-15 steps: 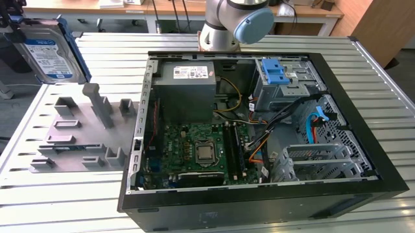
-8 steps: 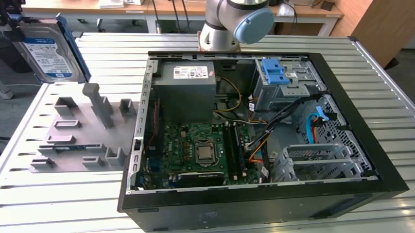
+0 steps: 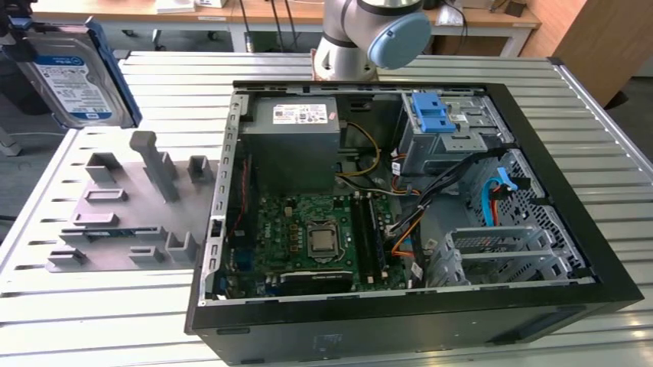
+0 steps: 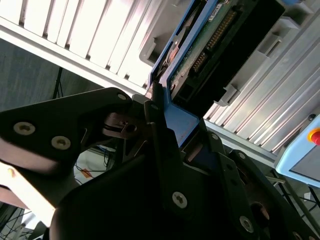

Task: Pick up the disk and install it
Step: 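Pick up the disk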

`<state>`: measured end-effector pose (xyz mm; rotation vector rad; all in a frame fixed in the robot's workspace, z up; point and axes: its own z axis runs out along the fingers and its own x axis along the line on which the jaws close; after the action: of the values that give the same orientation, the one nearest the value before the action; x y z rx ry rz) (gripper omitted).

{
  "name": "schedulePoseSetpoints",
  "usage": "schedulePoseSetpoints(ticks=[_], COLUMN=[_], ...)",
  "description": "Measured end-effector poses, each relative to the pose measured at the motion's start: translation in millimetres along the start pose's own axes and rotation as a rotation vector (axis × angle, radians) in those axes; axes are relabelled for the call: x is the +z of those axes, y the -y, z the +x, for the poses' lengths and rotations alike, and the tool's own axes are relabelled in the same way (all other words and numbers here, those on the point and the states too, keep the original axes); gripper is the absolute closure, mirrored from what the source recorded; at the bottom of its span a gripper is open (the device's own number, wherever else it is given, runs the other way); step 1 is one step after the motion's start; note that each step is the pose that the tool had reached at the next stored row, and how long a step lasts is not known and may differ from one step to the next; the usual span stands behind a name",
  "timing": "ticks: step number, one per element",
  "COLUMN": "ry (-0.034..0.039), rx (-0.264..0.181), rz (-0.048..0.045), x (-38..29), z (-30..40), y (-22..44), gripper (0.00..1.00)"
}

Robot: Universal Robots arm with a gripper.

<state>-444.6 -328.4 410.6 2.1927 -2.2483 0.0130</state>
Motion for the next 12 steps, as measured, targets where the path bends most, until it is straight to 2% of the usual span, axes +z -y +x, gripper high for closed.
schedulePoseSetpoints(ticks=[12], ry=[-0.0004], rx=[0.000], rz=[-0.0001], x=[-5.3], z=[0.0], y=[0.1], gripper=[0.64])
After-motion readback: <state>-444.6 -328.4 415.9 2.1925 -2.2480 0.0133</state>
